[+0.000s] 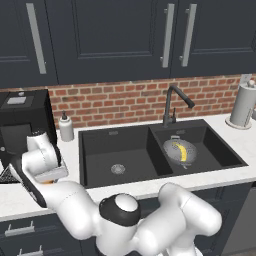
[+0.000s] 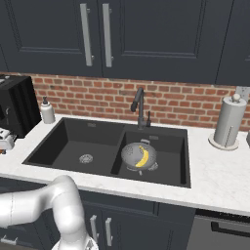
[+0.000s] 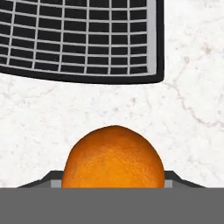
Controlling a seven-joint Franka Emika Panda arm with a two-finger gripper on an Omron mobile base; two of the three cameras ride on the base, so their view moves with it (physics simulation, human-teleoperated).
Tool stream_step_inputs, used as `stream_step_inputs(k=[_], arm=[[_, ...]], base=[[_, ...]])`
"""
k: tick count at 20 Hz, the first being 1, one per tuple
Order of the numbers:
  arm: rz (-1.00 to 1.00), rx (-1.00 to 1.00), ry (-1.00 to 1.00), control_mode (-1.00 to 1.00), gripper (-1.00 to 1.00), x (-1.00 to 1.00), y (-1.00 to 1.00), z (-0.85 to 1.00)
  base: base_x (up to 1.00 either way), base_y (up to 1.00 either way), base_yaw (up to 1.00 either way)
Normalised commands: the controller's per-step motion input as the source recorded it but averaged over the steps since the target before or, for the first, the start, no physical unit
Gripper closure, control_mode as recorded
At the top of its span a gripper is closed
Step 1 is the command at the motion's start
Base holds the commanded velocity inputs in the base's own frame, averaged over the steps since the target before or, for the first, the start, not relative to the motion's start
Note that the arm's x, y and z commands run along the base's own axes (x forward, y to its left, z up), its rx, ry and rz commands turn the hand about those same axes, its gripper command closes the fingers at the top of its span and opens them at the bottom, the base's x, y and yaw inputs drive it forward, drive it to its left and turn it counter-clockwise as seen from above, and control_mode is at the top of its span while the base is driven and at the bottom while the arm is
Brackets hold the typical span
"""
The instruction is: Put the colander in the sink, put the tangerine, banana in the colander, and turn on the sink faucet and pour water over the colander.
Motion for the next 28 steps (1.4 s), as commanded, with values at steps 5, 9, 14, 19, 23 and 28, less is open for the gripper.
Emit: stream_step_inputs(k=[5, 9, 14, 19, 23, 28], arm=[[0.00, 0.00, 0.00, -1.00, 1.00, -0.24, -0.73, 0.55], [0.00, 0.00, 0.00, -1.00, 1.00, -0.20, -0.86, 0.39], [-0.01, 0.00, 0.00, -1.00, 1.00, -0.14, -1.00, 0.22], [0.00, 0.00, 0.00, -1.00, 1.00, -0.08, -1.00, 0.08], [0.00, 0.01, 0.00, -1.00, 1.00, -0.14, -1.00, 0.00], [0.00, 0.01, 0.00, -1.00, 1.00, -0.02, -1.00, 0.03]], base=[[0.00, 0.00, 0.00], [0.00, 0.00, 0.00], [0.00, 0.00, 0.00], [0.00, 0.00, 0.00], [0.00, 0.00, 0.00], [0.00, 0.00, 0.00]])
